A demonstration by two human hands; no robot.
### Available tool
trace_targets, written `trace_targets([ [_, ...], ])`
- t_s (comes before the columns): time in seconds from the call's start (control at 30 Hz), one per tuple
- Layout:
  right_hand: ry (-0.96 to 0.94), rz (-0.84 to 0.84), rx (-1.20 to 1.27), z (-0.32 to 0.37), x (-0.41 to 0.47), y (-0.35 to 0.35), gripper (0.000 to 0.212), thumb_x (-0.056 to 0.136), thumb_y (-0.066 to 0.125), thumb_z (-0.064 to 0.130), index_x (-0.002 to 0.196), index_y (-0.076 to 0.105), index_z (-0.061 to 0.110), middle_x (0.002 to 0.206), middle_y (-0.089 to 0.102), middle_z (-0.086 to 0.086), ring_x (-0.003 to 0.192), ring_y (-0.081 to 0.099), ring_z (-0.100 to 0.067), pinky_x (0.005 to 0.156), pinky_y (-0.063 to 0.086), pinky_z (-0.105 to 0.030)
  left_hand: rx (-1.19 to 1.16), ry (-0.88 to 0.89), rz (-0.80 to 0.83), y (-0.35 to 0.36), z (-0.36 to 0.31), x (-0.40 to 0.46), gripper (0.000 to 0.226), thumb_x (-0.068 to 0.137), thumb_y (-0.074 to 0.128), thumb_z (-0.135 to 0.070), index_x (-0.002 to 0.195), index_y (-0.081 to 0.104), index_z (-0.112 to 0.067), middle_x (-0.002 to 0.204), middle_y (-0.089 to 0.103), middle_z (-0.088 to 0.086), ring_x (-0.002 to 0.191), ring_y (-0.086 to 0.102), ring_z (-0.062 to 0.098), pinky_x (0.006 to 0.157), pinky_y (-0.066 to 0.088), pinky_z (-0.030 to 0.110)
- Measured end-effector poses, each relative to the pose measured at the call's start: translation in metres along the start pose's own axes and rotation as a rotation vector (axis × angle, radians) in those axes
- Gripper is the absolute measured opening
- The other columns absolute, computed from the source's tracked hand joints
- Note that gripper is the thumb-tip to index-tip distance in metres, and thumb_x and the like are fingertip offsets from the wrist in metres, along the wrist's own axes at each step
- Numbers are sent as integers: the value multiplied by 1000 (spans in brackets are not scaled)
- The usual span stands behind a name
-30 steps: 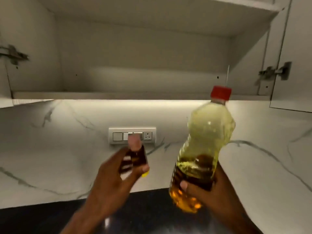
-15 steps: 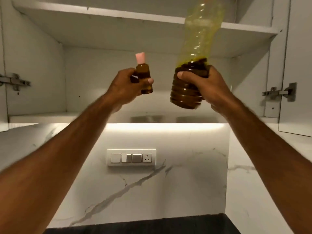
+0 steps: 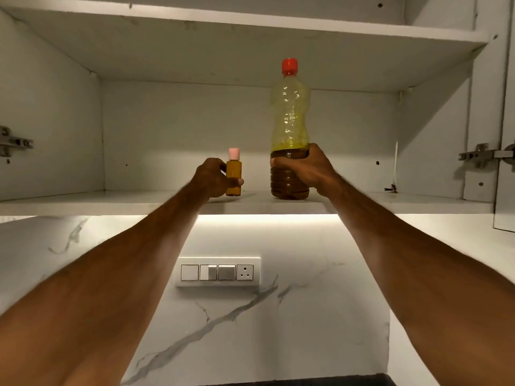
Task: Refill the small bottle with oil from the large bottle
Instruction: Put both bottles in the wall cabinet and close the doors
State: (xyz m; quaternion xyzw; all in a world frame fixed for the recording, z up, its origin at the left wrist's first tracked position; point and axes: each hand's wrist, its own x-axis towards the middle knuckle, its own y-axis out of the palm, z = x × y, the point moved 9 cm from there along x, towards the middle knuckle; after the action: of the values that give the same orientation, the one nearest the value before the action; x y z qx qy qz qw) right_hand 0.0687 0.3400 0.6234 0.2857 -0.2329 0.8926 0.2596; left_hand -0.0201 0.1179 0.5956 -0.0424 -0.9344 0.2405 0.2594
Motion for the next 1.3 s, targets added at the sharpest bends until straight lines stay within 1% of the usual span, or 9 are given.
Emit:
trace_targets([
  [0.1,30,-7,8,-13,13,5,77,40,81,59,106,68,22,91,75,4,81,73,-15,78,61,-36,-16,-54,13,5,2,2,58,70,84,-27,116,56,-7,122,61,16,111,61,33,100,49,45],
  [0.37,77,-39,61,-36,33,17,87,38,82,60,113,64,21,94,74,2,80,73,-17,75,62,-36,94,-55,8,11,4,11,63,74,80,-34,124,53,-8,117,58,8,112,59,30,101,48,42],
  [0.5,86,-45,75,-42,38,19,87,38,83,59,114,62,22,97,73,2,82,73,-17,75,62,-36,122,-46,18,14,5,14,63,74,80,-35,124,51,-8,124,59,14,111,60,32,100,48,43],
  [0.67,89,-43,81,-47,41,21,91,38,84,60,117,61,21,99,72,0,84,73,-19,72,62,-35,148,-35,20,17,4,17,62,78,76,-36,127,49,-8,128,57,16,113,59,31,98,48,39],
  [0.97,90,-46,68,-46,40,21,95,37,83,63,120,57,23,102,71,0,87,72,-20,75,61,-36,210,-3,29,21,-1,18,62,79,75,-37,127,48,-8,130,56,16,116,57,32,101,46,42],
  [1.03,93,-54,71,-47,39,21,96,38,82,62,121,55,23,104,70,1,88,71,-19,75,61,-35,239,-3,41,22,0,16,63,80,73,-41,128,48,-8,130,56,15,116,56,31,99,45,38],
  [1.17,109,-47,64,-41,26,18,107,41,80,70,131,46,22,116,65,-2,99,68,-22,78,58,-34,244,-20,33,22,-1,8,74,80,64,-57,131,42,-9,119,56,13,103,54,25,83,41,34],
  [1.23,118,-92,-13,-29,12,10,112,55,74,75,144,32,21,136,51,-8,116,58,-27,86,53,-35,206,-17,-20,14,-6,-2,76,83,57,-61,134,39,-7,115,56,11,103,54,26,81,38,33],
  [1.3,-4,-197,-100,0,-10,-2,103,72,68,69,150,22,21,148,34,-10,130,45,-28,95,46,-37,73,51,-89,4,-19,-22,70,87,55,-57,134,39,-8,126,56,12,112,54,28,82,38,31],
])
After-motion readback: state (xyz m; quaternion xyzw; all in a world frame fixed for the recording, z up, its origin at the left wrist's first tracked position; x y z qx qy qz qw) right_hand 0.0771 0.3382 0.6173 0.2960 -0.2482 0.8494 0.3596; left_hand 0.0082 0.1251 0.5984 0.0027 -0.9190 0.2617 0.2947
